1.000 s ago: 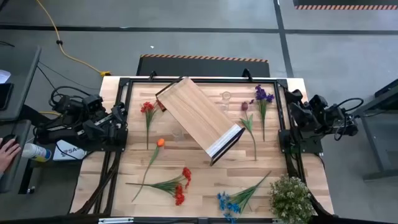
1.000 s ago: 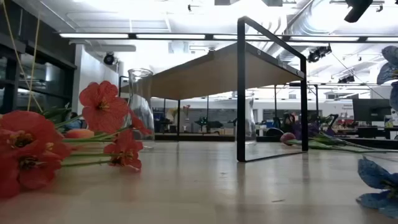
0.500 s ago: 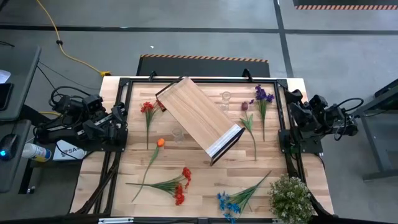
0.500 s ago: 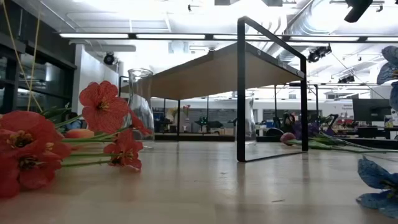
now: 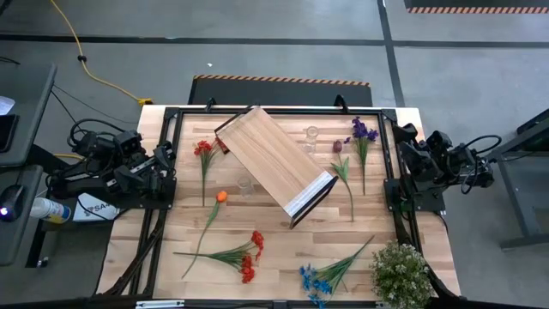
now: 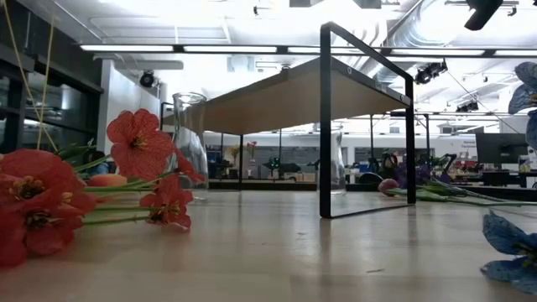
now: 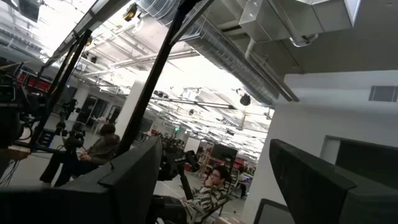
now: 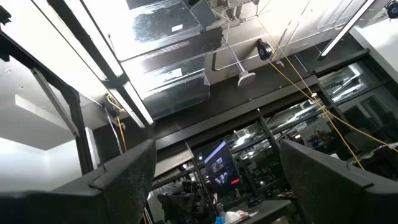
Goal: Pick and place flowers into a vace then onto a shelf
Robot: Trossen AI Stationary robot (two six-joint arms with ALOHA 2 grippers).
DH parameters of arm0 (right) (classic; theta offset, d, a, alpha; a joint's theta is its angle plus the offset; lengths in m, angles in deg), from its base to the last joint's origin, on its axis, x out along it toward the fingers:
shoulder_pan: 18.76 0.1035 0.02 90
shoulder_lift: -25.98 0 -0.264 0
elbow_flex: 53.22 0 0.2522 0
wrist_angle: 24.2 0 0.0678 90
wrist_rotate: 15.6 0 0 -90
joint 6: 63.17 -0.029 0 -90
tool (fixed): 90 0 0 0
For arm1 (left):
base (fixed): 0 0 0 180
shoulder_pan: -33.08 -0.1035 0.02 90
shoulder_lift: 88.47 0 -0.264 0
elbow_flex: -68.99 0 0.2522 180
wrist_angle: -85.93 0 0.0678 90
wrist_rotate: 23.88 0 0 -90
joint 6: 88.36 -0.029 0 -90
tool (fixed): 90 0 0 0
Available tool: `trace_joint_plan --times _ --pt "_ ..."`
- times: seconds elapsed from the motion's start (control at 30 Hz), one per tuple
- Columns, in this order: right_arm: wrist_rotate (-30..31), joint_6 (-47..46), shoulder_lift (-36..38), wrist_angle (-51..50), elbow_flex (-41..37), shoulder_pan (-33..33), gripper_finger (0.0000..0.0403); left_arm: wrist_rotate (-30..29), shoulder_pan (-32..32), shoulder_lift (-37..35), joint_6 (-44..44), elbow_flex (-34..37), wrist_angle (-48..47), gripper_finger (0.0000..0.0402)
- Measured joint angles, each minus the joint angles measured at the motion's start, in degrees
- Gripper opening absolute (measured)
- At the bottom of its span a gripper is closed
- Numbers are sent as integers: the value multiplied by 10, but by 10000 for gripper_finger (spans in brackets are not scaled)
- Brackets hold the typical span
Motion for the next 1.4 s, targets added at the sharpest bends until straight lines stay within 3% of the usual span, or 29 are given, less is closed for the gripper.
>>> trace_joint_plan --times 1.03,1.4 --pt "0 0 0 0 0 0 330 0 0 0 0 0 0 333" --pt "0 0 0 0 0 0 330 -79 0 0 -8 0 4 333"
